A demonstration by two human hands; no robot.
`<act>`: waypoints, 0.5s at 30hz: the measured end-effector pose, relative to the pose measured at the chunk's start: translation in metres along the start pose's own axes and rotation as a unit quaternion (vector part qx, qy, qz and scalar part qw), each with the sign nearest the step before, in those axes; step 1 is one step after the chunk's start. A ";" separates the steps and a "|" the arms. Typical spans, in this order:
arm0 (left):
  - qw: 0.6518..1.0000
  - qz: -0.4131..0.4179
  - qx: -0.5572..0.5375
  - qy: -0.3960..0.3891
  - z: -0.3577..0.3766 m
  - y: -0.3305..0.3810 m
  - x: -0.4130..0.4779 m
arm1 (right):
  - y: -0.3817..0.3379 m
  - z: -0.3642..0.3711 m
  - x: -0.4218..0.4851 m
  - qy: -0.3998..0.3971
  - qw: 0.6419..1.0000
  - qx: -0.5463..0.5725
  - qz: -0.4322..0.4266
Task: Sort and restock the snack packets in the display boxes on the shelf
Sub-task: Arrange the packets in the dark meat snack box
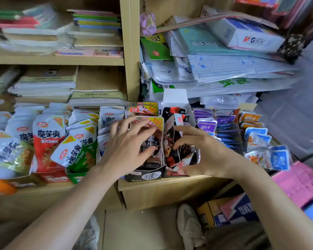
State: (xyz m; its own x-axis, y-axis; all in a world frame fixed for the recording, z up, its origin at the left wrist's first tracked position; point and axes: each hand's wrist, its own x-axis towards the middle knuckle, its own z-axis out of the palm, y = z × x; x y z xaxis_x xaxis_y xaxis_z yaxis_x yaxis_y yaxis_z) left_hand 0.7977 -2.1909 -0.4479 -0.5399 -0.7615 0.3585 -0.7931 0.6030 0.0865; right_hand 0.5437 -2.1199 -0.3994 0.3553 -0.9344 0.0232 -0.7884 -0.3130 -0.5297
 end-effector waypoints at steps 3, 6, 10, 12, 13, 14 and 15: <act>0.997 -0.053 0.029 -0.042 0.006 0.001 0.005 | 0.015 -0.005 -0.010 0.016 1.000 0.013 0.013; 0.996 -0.068 -0.053 0.038 0.001 0.016 0.013 | 0.020 -0.008 -0.011 0.055 0.997 0.043 0.021; 0.963 -0.012 -0.267 0.025 -0.010 0.055 0.014 | 0.026 -0.003 -0.006 0.166 0.983 0.052 0.055; 0.966 -0.015 -0.256 -0.015 -0.003 0.072 0.012 | 0.026 -0.002 -0.004 0.209 0.973 0.065 0.079; 0.975 -0.022 -0.223 -0.009 0.003 0.077 0.013 | 0.026 -0.002 -0.002 0.217 0.970 0.071 0.085; 0.981 -0.033 -0.192 0.005 0.009 0.080 0.014 | 0.025 -0.002 -0.002 0.218 0.969 0.083 0.087; 0.984 -0.042 -0.173 0.022 0.012 0.082 0.017 | 0.024 -0.002 -0.001 0.217 0.967 0.103 0.085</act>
State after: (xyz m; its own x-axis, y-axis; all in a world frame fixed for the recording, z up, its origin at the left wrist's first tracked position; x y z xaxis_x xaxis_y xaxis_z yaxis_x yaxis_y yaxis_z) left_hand 0.7200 -2.1571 -0.4460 -0.4580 -0.8051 0.3768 -0.6865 0.5897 0.4255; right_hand 0.5230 -2.1269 -0.4102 -0.0498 -0.9666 0.2516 -0.6834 -0.1507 -0.7143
